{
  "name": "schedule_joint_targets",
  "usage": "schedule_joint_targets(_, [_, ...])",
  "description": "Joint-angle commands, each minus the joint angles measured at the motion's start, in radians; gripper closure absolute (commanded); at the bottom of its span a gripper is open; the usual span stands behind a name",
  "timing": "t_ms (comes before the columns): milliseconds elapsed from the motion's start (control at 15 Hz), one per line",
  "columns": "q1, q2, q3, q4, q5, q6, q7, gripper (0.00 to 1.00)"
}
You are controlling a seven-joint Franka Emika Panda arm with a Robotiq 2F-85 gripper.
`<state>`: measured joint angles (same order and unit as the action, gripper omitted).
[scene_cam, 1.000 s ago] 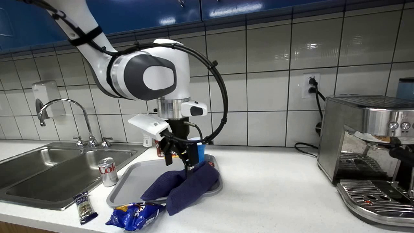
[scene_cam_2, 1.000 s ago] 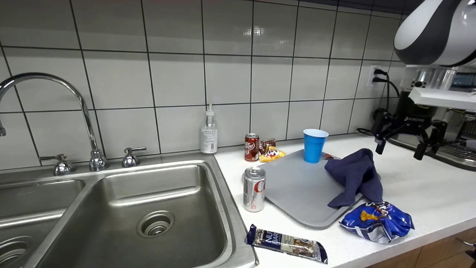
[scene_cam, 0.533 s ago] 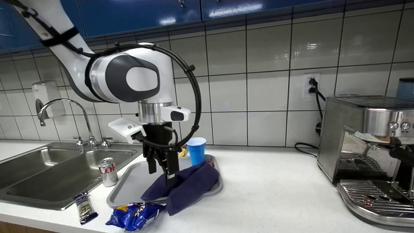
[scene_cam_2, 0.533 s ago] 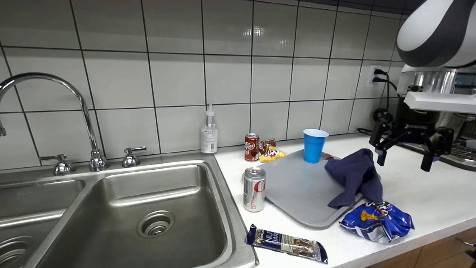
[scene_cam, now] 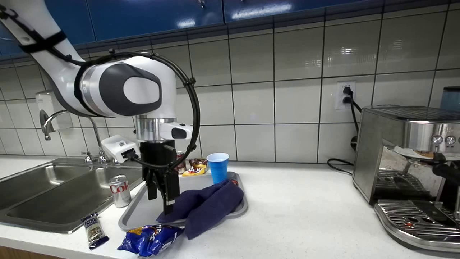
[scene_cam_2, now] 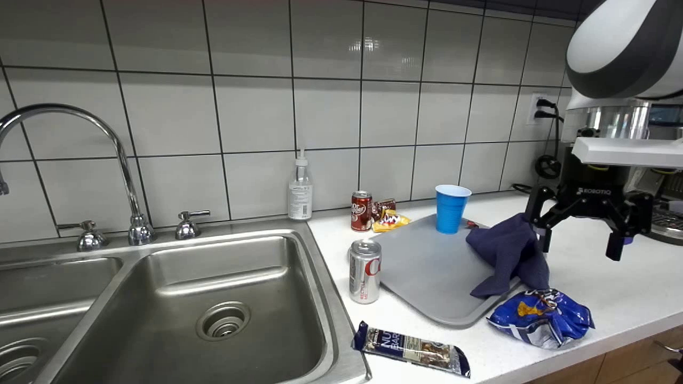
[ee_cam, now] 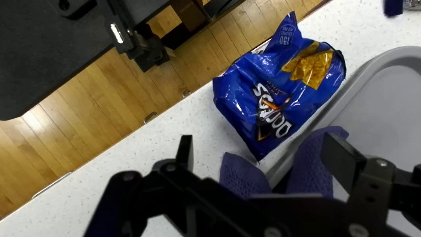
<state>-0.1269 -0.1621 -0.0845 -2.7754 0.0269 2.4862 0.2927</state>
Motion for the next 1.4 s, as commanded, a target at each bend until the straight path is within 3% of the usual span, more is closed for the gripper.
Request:
schedule_joint_targets(0, [0.016, -0.022, 0.029, 0.002, 0.007, -0.032, 0.041, 0.0])
schedule_joint_targets(467, [0.058, -0.006, 0.045, 0.001, 0.034, -0.002, -0.002, 0.0])
schedule_joint_targets(1333, [0.071, 0.064, 0.057, 0.001, 0.017, 0.057, 0.024, 0.0])
